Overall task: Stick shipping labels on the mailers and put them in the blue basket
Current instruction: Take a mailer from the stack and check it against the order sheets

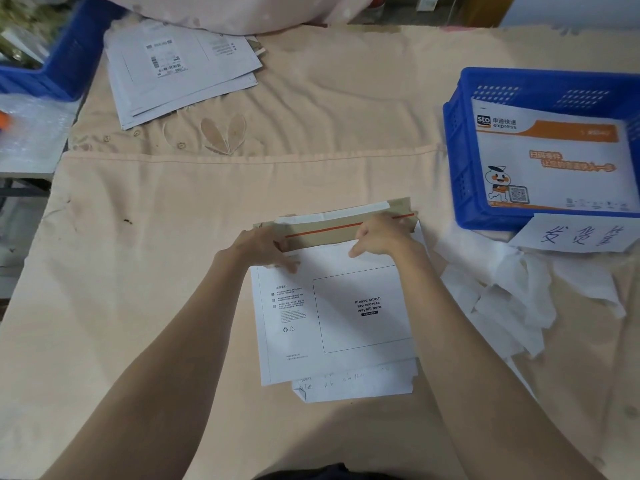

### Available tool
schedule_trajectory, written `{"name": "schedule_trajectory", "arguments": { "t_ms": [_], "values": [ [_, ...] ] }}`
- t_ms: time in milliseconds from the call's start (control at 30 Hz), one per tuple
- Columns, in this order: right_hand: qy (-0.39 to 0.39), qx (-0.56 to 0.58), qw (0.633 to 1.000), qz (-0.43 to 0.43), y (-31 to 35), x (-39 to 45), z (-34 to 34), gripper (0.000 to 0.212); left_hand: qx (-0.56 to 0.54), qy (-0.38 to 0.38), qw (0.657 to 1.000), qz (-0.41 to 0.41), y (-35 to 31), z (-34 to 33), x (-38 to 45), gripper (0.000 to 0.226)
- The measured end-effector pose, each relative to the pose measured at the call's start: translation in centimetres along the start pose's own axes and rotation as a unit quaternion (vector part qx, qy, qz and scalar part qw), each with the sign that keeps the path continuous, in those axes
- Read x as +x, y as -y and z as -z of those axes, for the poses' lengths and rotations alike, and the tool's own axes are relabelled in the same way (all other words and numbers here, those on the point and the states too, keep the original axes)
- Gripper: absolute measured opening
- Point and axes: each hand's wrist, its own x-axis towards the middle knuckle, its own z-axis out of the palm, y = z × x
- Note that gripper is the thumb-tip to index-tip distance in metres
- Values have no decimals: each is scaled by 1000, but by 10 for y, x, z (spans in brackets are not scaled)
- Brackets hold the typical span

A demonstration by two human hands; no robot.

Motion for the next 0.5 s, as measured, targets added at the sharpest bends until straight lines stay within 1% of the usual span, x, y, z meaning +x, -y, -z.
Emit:
{"name": "schedule_trajectory", "arguments": {
  "t_ms": [67, 133, 200, 333, 433, 500],
  "values": [
    [0, 2, 1000, 5, -2, -1, 0, 35, 6, 0, 1000, -6, 0, -2, 0, 46],
    [-4, 11, 1000, 9, -4, -2, -3, 38, 12, -2, 1000, 2, 2, -3, 1, 41],
    [-24, 14, 1000, 10, -5, -1, -6, 36, 13, -2, 1000, 16, 4, -4, 3, 38],
    [-98, 9, 995, -4, -11, 0, -5, 33, 17, -3, 999, 29, 3, -4, 2, 35],
    [-114, -40, 992, -28, -22, 0, 4, 24, 23, -2, 1000, 16, 4, -4, 1, 52],
    [-114, -51, 991, -41, -30, 2, 9, 21, 33, -5, 999, 10, 6, -6, 2, 48]
  ]
}}
